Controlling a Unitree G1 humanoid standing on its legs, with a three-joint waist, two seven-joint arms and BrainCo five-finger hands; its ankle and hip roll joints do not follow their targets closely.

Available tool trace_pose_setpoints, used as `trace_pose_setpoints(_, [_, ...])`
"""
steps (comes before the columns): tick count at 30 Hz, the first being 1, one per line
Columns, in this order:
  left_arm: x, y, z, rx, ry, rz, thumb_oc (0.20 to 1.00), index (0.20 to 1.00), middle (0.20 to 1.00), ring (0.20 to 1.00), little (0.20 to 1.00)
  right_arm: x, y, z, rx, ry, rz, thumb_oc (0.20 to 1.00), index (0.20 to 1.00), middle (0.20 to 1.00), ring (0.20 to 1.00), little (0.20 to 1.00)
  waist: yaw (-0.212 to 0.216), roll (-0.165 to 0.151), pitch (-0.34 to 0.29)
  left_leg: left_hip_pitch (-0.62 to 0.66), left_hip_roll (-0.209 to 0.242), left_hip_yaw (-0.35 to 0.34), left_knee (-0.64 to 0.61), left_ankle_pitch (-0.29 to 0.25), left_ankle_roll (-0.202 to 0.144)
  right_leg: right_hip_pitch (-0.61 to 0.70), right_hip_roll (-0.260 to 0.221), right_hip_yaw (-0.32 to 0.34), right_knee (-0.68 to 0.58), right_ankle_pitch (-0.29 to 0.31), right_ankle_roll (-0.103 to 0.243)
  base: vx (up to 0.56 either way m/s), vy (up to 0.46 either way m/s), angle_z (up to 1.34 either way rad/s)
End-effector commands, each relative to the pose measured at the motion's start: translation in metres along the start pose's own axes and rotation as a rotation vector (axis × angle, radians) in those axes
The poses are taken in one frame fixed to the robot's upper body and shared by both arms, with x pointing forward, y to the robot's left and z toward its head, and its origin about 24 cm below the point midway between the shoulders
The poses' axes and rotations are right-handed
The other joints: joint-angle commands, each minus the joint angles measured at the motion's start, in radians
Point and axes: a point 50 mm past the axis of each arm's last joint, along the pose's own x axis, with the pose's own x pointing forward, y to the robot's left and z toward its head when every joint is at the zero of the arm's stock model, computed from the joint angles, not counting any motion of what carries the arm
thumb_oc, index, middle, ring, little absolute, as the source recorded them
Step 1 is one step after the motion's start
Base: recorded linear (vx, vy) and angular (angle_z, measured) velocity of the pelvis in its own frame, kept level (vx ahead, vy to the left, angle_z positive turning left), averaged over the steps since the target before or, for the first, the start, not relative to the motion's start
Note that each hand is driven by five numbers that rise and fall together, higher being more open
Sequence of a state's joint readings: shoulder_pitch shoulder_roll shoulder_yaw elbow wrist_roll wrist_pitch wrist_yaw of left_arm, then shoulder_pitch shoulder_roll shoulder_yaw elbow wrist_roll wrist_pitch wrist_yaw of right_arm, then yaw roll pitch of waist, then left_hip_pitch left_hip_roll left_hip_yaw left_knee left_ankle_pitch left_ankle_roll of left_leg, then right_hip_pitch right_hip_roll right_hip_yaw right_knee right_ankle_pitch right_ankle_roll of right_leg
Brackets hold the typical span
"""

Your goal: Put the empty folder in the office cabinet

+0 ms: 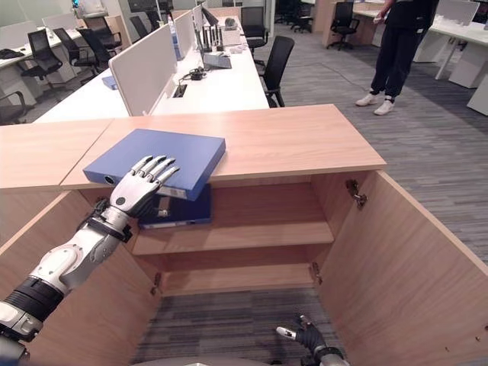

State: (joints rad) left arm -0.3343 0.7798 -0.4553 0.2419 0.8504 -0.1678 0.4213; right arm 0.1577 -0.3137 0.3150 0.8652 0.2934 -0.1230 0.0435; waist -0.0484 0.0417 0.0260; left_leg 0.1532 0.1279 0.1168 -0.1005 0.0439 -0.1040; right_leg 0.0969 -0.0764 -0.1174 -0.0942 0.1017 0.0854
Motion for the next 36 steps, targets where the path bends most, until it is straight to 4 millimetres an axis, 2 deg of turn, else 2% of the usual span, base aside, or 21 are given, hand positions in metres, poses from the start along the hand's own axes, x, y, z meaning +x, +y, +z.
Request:
trace_pose_setpoints(1, [0.034, 0.035, -0.014, 0.077, 0.009, 0.128, 1.0, 1.0, 1.0, 1.0, 1.0, 0.009, 0.005, 0.024, 0.022, -0.084, 0.014, 1.0, 1.0, 1.0, 1.0, 1.0, -0.001, -0.036, 0.044, 0.035, 0.001, 0.009, 0.013, -0.079, -0.019, 0.083, -0.083, 0.025, 0.018, -0.148, 0.109, 0.04, 0.012, -0.07])
trace_pose_setpoints(3, [0.035, 0.035, -0.015, 0.086, 0.012, 0.121, 1.0, 1.0, 1.0, 1.0, 1.0, 0.009, 0.004, 0.023, 0.031, -0.08, 0.01, 1.0, 1.0, 1.0, 1.0, 1.0, -0.003, -0.036, 0.046, 0.03, 0.002, 0.011, 0.013, -0.067, -0.018, 0.077, -0.083, 0.025, 0.02, -0.138, 0.107, 0.0, 0.009, -0.05])
trace_pose_setpoints(4, [0.035, 0.033, -0.016, 0.086, 0.018, 0.116, 1.0, 1.0, 1.0, 1.0, 1.0, 0.009, 0.003, 0.022, 0.036, -0.078, 0.009, 1.0, 1.0, 1.0, 1.0, 1.0, -0.003, -0.036, 0.045, 0.037, 0.001, 0.011, 0.013, -0.08, -0.019, 0.085, -0.083, 0.026, 0.017, -0.148, 0.109, 0.0, 0.0, 0.0])
trace_pose_setpoints(12, [0.038, 0.031, -0.023, 0.098, 0.057, 0.102, 1.0, 1.0, 1.0, 1.0, 1.0, 0.008, 0.001, 0.018, 0.049, -0.058, -0.002, 1.0, 1.0, 1.0, 1.0, 1.0, -0.008, -0.04, 0.044, 0.04, 0.001, 0.015, 0.013, -0.08, -0.02, 0.089, -0.081, 0.026, 0.017, -0.15, 0.109, 0.01, 0.001, 0.0])
trace_pose_setpoints(23, [0.037, 0.035, -0.04, 0.049, 0.167, 0.137, 1.0, 1.0, 1.0, 1.0, 1.0, 0.006, -0.001, 0.002, 0.101, 0.011, -0.032, 1.0, 1.0, 1.0, 1.0, 1.0, -0.013, -0.044, 0.041, 0.042, 0.004, 0.023, 0.013, -0.076, -0.023, 0.088, -0.08, 0.028, 0.016, -0.151, 0.109, 0.0, 0.0, 0.0])
trace_pose_setpoints(36, [0.038, 0.033, -0.048, 0.024, 0.227, 0.141, 1.0, 1.0, 1.0, 1.0, 1.0, 0.006, -0.007, -0.001, 0.089, 0.032, -0.057, 1.0, 1.0, 1.0, 1.0, 1.0, -0.022, -0.046, 0.045, 0.042, 0.005, 0.027, 0.013, -0.076, -0.024, 0.084, -0.077, 0.033, 0.019, -0.149, 0.108, 0.0, 0.0, 0.0])
